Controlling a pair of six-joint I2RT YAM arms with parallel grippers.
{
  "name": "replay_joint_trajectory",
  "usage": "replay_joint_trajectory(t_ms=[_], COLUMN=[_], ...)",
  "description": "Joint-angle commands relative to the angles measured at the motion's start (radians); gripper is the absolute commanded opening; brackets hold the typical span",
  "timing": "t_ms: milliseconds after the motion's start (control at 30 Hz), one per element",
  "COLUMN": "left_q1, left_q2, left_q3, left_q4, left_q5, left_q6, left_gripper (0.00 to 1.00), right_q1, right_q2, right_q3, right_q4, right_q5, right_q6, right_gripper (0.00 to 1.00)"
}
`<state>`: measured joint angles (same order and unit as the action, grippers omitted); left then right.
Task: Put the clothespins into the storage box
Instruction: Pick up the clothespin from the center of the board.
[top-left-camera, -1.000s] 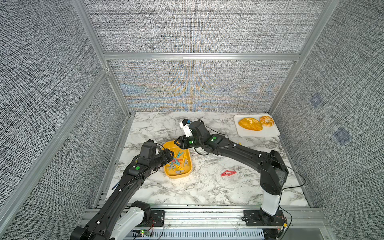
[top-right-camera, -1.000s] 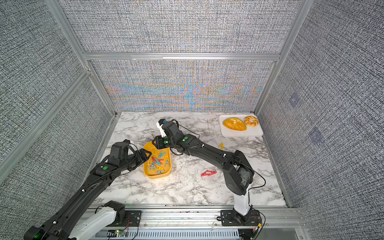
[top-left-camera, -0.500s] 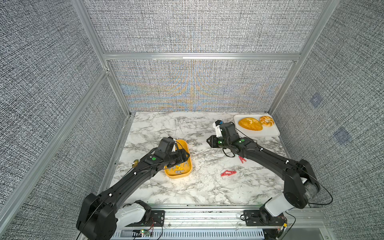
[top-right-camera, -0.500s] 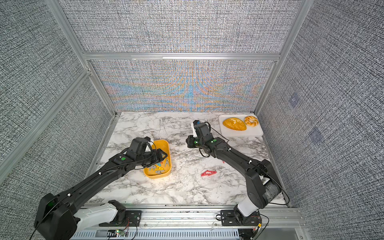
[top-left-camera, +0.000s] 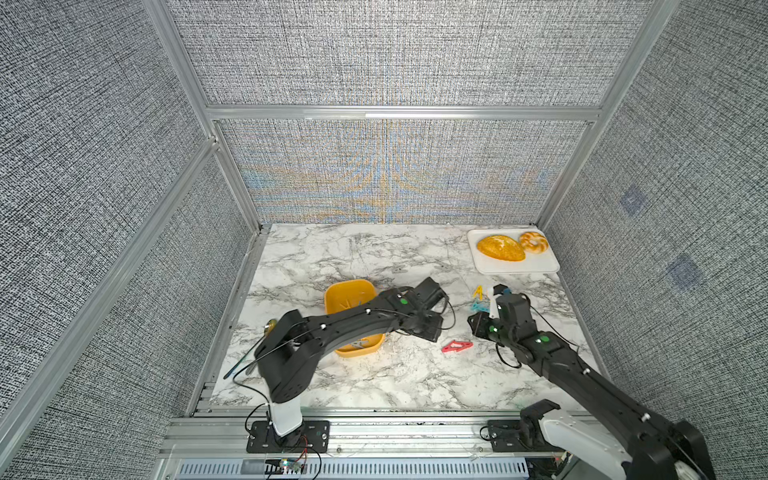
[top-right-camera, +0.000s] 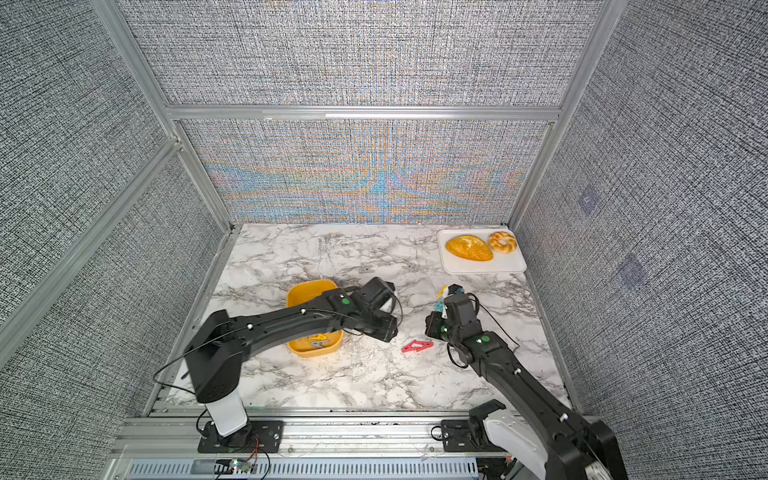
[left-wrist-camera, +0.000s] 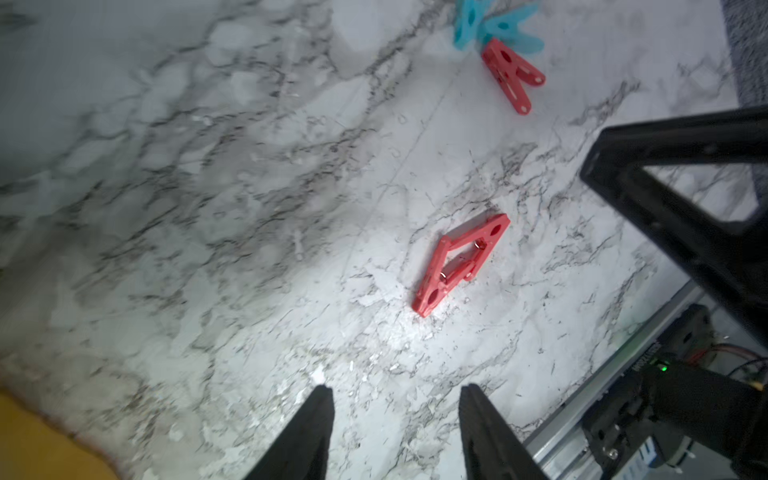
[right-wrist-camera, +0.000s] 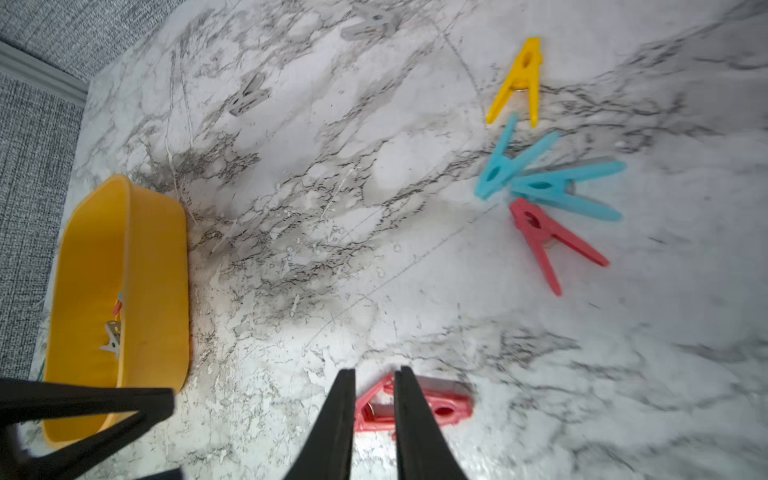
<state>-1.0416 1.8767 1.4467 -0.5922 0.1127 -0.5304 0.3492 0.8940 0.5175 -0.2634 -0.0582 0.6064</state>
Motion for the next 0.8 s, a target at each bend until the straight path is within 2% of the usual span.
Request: replay_joint_trajectory(t_ms=[0, 133, 400, 767], left_q1=[-0.041, -0.070, -0.103, -0.101], left_q2=[0.107, 0.247, 0.410, 0.413], left_q3=[0.127, 0.270, 0.481, 0.463], left_q4=[-0.127, -0.197, -0.309, -0.315], left_q5=[-0.044, -0.054, -0.097, -0.156], left_q6=[0.147, 0.225, 0.292, 0.279], left_gripper=[0.50, 0.47, 0.44, 0.40], right_q1=[-0.017, -0.032, -0.033, -0.032], right_q2=[-0.134, -0.261, -0.302, -0.283], right_q3=[-0.024, -0.005, -0.012, -0.063], right_q4=[-0.087, -0.180, -0.192, -0.139], right_q5=[0.019, 0.016, -0.038, -0.074], right_q6=[0.022, 0.020, 0.046, 0.061], right_gripper=[0.25, 0.28, 0.28, 0.28])
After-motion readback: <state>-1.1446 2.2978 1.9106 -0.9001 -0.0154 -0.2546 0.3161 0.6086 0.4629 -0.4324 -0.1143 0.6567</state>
